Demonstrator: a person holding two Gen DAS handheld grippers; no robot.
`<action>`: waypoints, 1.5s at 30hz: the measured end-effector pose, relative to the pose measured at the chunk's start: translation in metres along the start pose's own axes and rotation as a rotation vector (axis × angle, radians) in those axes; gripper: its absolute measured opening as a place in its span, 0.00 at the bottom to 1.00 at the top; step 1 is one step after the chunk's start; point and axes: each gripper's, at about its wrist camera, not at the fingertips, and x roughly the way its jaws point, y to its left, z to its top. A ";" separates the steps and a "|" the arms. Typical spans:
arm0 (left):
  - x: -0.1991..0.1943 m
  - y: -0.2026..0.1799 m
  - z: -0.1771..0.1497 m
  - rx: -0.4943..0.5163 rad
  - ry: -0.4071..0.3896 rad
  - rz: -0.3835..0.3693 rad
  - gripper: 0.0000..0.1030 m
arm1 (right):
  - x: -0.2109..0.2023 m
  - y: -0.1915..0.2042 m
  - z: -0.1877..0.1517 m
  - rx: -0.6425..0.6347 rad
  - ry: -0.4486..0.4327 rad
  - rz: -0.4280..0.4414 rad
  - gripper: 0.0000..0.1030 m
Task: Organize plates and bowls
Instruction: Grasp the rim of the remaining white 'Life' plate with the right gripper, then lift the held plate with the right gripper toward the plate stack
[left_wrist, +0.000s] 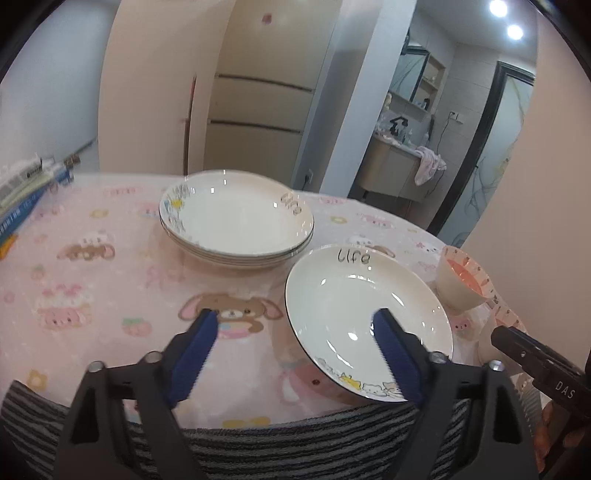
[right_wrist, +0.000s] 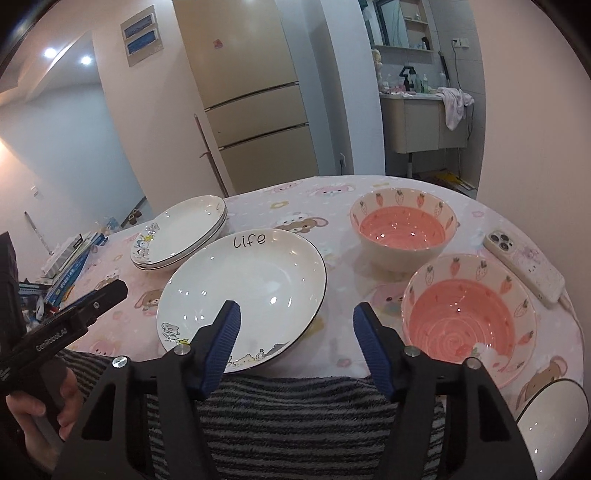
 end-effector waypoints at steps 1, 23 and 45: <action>0.004 0.001 -0.001 -0.009 0.019 -0.012 0.70 | 0.002 -0.001 0.000 0.008 0.012 0.002 0.52; 0.049 0.008 -0.009 -0.065 0.266 -0.180 0.17 | 0.089 -0.014 -0.011 0.219 0.310 0.148 0.24; 0.041 -0.016 -0.018 0.058 0.226 -0.167 0.30 | 0.087 0.002 -0.017 0.125 0.259 0.095 0.25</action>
